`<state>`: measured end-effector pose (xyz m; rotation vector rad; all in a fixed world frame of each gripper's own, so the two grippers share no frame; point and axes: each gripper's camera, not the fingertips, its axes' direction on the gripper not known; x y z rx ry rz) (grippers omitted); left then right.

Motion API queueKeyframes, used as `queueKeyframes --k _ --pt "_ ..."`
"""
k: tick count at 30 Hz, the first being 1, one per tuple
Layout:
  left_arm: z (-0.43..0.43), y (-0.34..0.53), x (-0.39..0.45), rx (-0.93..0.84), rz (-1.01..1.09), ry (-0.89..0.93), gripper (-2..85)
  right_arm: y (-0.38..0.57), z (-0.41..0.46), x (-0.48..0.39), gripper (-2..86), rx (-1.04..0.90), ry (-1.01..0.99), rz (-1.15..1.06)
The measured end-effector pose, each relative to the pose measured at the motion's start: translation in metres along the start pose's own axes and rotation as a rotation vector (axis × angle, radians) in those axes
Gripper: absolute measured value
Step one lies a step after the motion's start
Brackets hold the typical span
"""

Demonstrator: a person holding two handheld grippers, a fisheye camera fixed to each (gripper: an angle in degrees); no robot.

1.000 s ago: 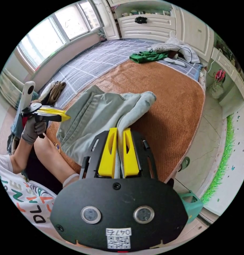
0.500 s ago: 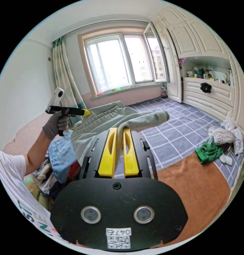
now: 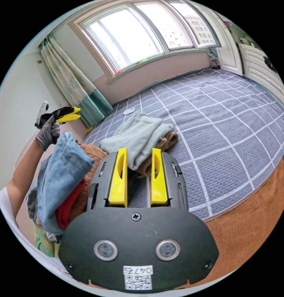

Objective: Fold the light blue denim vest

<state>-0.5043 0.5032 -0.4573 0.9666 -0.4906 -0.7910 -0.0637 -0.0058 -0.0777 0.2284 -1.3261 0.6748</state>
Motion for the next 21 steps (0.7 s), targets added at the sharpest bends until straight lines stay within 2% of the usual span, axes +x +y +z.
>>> queueKeyframes --k 3,5,8,11,15,19,21 --pt "-0.102 0.038 0.044 0.250 0.179 0.063 5.8 0.074 -0.069 0.041 4.9 0.021 -0.016 0.016" --pt "-0.153 0.061 0.095 0.330 0.290 0.009 0.6 0.131 -0.134 0.058 0.9 0.006 0.019 0.030" --pt "-0.212 0.098 0.192 0.402 0.460 -0.081 -0.6 0.201 -0.208 0.056 -0.8 0.005 0.082 0.088" --pt "-0.239 0.140 0.281 0.470 0.581 0.006 -0.9 0.263 -0.245 0.035 -1.1 -0.020 0.130 0.113" --pt "-0.222 0.196 0.396 0.400 0.736 0.164 -1.0 0.316 -0.252 0.005 -1.2 -0.126 0.211 0.096" --pt "-0.176 0.260 0.472 0.315 0.792 0.326 -1.0 0.326 -0.265 -0.038 -1.2 -0.142 0.455 -0.056" --pt "-0.122 0.298 0.513 0.129 0.781 0.506 -1.0 0.320 -0.268 -0.040 -1.2 -0.170 0.441 -0.065"
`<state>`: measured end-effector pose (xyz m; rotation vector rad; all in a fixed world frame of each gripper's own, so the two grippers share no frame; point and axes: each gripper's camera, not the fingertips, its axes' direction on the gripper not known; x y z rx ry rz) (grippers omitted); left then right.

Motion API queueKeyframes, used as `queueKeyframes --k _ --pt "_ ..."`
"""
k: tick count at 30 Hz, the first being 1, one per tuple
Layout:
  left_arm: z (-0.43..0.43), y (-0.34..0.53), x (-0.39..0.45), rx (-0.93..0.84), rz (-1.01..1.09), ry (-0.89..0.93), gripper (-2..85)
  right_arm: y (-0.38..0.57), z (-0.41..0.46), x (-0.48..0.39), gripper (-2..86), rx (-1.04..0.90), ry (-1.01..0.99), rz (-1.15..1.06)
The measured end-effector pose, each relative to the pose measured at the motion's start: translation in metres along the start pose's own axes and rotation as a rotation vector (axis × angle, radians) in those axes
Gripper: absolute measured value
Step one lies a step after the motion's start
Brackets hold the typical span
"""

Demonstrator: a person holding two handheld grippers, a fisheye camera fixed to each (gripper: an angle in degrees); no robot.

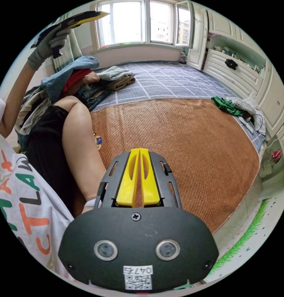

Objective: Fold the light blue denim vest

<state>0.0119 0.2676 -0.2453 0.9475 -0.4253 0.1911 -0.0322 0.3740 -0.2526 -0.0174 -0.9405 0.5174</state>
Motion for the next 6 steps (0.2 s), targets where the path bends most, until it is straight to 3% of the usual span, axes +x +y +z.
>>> queueKeyframes --k 6 --pt "0.143 0.068 0.061 -0.184 -0.279 0.270 -1.0 -0.009 0.017 0.020 -1.2 -0.079 -0.164 0.045"
